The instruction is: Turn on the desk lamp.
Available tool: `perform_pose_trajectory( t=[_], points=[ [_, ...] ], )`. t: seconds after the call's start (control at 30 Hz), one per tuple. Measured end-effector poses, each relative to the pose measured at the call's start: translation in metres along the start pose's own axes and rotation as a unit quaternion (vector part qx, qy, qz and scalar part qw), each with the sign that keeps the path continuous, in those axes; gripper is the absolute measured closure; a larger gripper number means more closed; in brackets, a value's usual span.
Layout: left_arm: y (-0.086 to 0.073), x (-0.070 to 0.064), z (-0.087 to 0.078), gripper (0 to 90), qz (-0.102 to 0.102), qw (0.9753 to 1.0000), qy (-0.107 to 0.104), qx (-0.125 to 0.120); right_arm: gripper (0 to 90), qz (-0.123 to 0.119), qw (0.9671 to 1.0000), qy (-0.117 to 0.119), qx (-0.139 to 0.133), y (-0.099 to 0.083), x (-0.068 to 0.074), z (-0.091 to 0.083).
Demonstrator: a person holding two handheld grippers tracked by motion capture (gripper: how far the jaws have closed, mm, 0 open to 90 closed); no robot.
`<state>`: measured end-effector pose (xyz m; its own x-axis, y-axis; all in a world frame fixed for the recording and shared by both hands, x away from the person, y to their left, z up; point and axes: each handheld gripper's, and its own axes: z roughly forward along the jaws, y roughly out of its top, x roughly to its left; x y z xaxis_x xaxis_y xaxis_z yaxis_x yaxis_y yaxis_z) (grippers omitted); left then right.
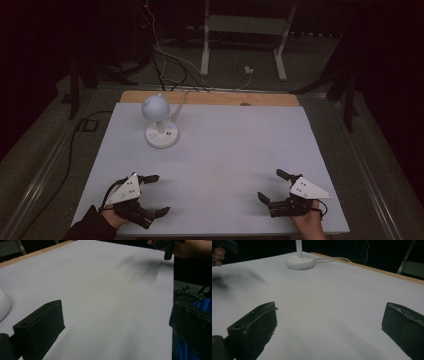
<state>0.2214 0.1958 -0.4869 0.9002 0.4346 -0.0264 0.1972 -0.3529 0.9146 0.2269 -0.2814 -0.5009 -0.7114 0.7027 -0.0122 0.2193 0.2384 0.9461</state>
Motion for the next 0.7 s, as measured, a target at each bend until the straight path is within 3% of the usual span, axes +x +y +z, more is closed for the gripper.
perform_pose_trajectory(
  t=[0.53,0.7],
  points=[
    [0.020,0.002,0.000,0.2,0.008,0.9999,-0.008,-0.013,0.0,0.004,1.0000,-0.001,-0.002,0.000,0.000,0.000],
    [0.026,0.007,0.001,0.2,0.007,0.9998,0.001,-0.016,0.0,0.005,1.0000,-0.001,-0.002,0.000,0.000,0.000]
  ],
)
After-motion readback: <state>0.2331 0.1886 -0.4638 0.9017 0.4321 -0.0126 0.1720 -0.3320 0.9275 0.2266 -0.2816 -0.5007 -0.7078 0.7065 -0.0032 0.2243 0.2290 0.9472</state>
